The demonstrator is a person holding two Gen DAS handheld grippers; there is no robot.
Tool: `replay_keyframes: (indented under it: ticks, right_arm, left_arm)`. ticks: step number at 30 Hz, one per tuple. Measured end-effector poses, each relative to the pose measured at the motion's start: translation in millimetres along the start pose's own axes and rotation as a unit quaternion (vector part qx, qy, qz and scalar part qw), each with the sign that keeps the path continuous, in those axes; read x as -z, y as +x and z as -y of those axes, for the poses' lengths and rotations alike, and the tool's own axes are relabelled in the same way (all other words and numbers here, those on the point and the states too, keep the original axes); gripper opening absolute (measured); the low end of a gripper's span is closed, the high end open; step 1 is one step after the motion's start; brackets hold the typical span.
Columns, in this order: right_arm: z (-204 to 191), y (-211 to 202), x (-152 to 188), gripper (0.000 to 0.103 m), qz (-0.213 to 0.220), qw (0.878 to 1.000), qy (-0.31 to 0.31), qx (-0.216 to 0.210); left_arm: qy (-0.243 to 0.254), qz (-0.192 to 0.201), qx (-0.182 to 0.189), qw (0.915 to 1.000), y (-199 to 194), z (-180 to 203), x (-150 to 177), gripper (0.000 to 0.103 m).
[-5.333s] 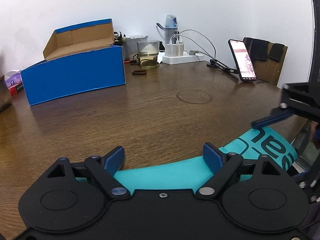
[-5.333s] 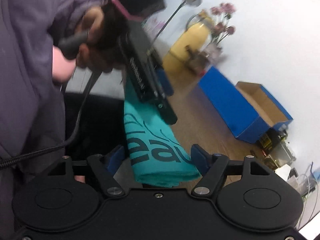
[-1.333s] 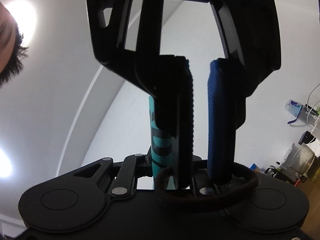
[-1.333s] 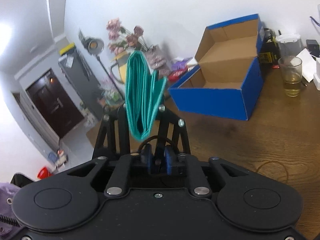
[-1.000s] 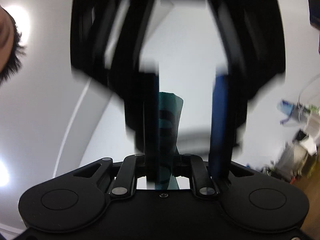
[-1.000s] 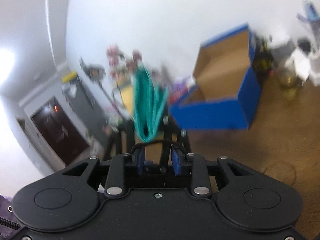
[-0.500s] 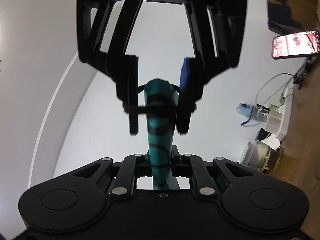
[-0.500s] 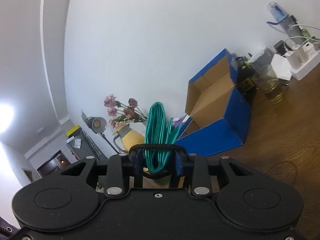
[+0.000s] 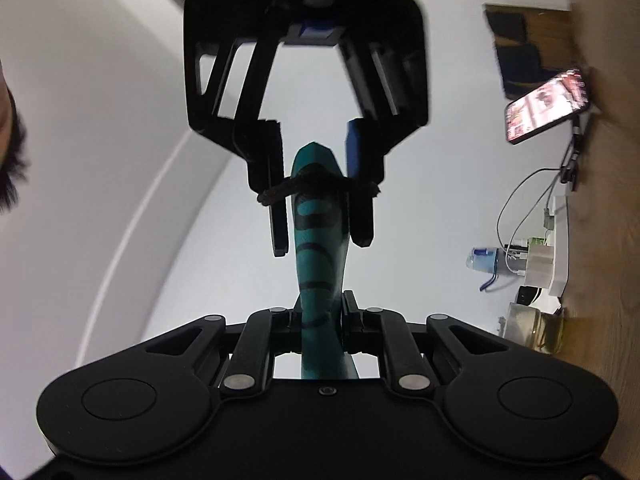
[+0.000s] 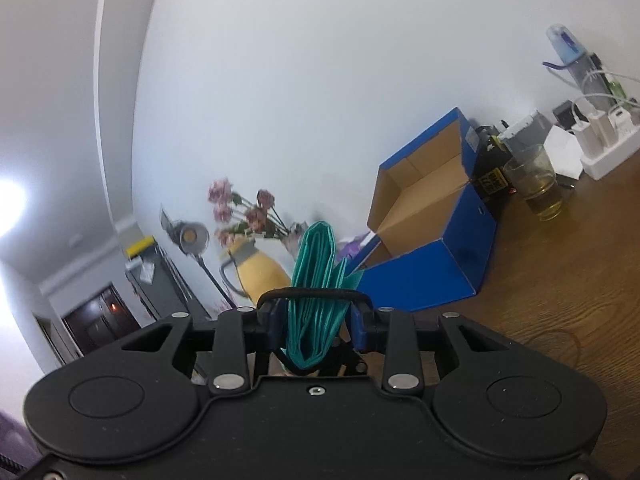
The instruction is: Fold shopping bag
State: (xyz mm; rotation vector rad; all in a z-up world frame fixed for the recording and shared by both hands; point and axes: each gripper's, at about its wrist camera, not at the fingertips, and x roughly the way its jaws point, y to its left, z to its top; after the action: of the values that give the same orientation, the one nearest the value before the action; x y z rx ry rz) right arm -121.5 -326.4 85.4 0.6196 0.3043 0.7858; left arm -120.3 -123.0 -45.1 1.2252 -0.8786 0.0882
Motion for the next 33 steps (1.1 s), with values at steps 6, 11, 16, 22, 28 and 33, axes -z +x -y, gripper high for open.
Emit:
replay_keyframes:
  ticks: [6,11,16,22,28,33]
  right_arm:
    - [-7,-7,9,0.036,0.034,0.999,-0.01,-0.016]
    - [-15,-4,3,0.036,0.002,0.999,-0.039,-0.014]
    - [-35,-5,-4,0.034,-0.011,0.993,-0.116,0.006]
    - [-59,31,-26,0.031,-0.208,0.954,-0.215,0.005]
    - [-124,105,-49,0.032,-0.491,0.767,-0.412,0.012]
    - [-174,134,-20,0.032,-0.62,0.556,-0.551,0.054]
  left_arm:
    - [0.01,0.046,0.006,0.9989,-28,-15,4,0.01]
    - [0.011,0.059,0.012,0.9981,-41,-16,5,0.01]
    - [0.017,0.094,0.021,0.9952,-53,-12,4,0.009]
    - [0.023,0.162,0.034,0.9859,-74,-10,-4,0.009]
    - [0.03,0.201,0.053,0.9776,-72,-9,-23,0.009]
    - [0.058,0.205,0.055,0.9754,-61,6,-32,0.009]
